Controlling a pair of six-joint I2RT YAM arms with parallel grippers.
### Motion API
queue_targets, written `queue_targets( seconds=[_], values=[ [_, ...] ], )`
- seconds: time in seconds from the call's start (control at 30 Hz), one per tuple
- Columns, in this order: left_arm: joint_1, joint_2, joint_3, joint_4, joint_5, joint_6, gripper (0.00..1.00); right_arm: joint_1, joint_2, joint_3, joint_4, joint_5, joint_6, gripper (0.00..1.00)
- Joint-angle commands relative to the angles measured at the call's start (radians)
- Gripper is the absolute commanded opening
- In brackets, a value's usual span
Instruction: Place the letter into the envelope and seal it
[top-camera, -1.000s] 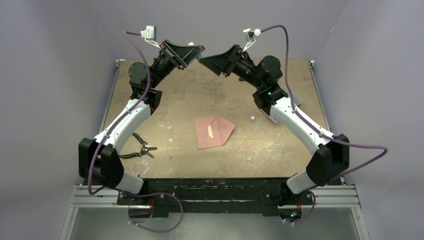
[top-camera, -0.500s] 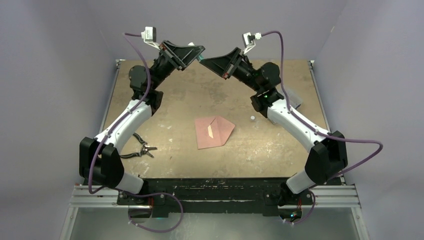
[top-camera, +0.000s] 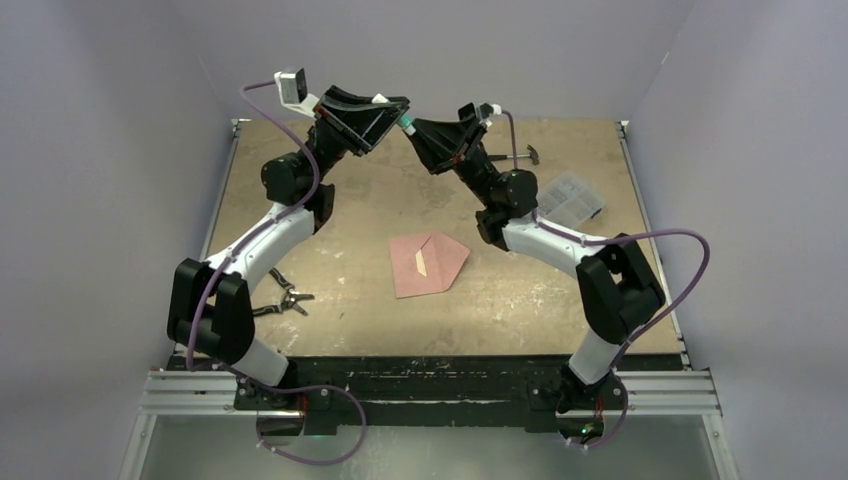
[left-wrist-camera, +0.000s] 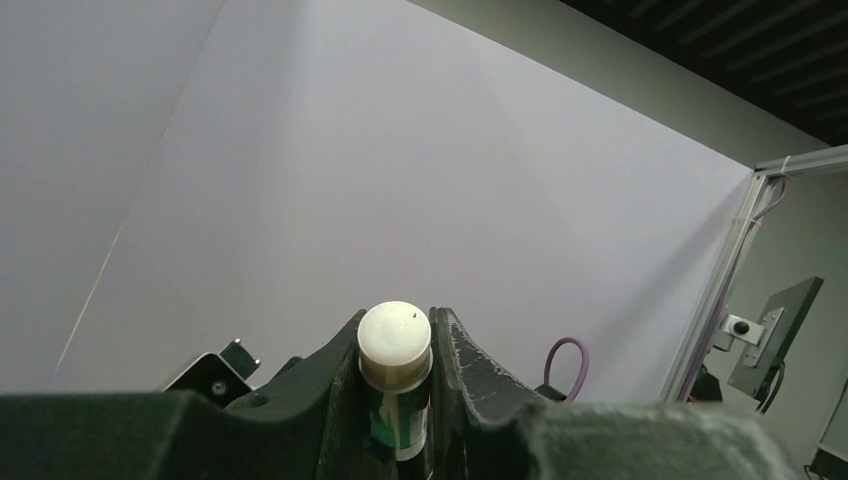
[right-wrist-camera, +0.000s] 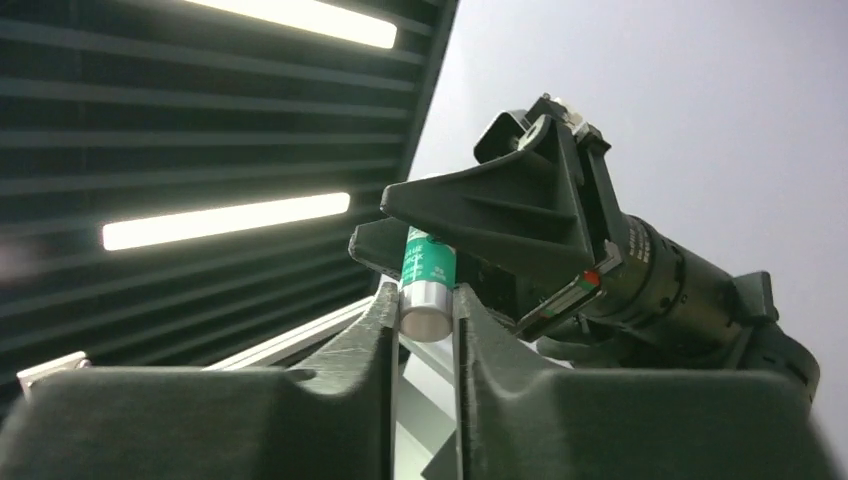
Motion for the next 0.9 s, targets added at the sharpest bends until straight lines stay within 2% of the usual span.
queue_targets(
  seconds=[0.0,0.03,0.1,0.13,0.23,0.27,0.33,0.37,0.43,0.57,0.73,0.87],
  values=[
    [0.012,-0.024,0.050,0.081,0.000,0.009,0.00,-0.026,-0.010,-0.013,0.372,0.208,0.266,0.45],
    [0.012,-0.038,0.047,0.032,-0.017,0.015,0.00,-0.026,-0.018,-0.035,0.358,0.167,0.235,0.61],
    [0.012,-0.070,0.043,-0.112,-0.055,0.035,0.00,-0.031,-0.045,-0.087,0.290,0.048,0.138,0.78],
    [0.012,-0.090,0.049,-0.216,-0.076,0.053,0.00,-0.037,-0.065,-0.115,0.243,-0.009,0.072,0.82],
    [0.012,-0.129,0.115,-0.597,-0.135,0.110,0.00,-0.061,-0.148,-0.198,0.037,-0.154,-0.205,0.86],
    [0.016,-0.125,0.176,-0.791,-0.144,0.140,0.00,-0.068,-0.186,-0.213,-0.067,-0.191,-0.323,0.86],
    [0.026,-0.086,0.322,-1.145,-0.131,0.224,0.00,-0.074,-0.262,-0.196,-0.347,-0.208,-0.628,0.86],
    [0.027,-0.070,0.364,-1.240,-0.115,0.248,0.00,-0.071,-0.297,-0.151,-0.500,-0.175,-0.770,0.87],
    [0.027,-0.064,0.357,-1.239,-0.092,0.211,0.00,-0.059,-0.337,-0.088,-0.760,-0.103,-1.048,0.87],
    [0.027,-0.063,0.308,-1.190,-0.088,0.117,0.00,-0.053,-0.348,0.014,-0.923,0.009,-1.302,0.87],
    [0.026,-0.056,0.288,-1.194,-0.091,0.077,0.00,-0.051,-0.293,0.175,-0.999,0.066,-1.415,0.85],
    [0.026,-0.052,0.286,-1.197,-0.082,0.060,0.00,-0.039,-0.221,0.275,-1.069,0.084,-1.418,0.76]
  ],
)
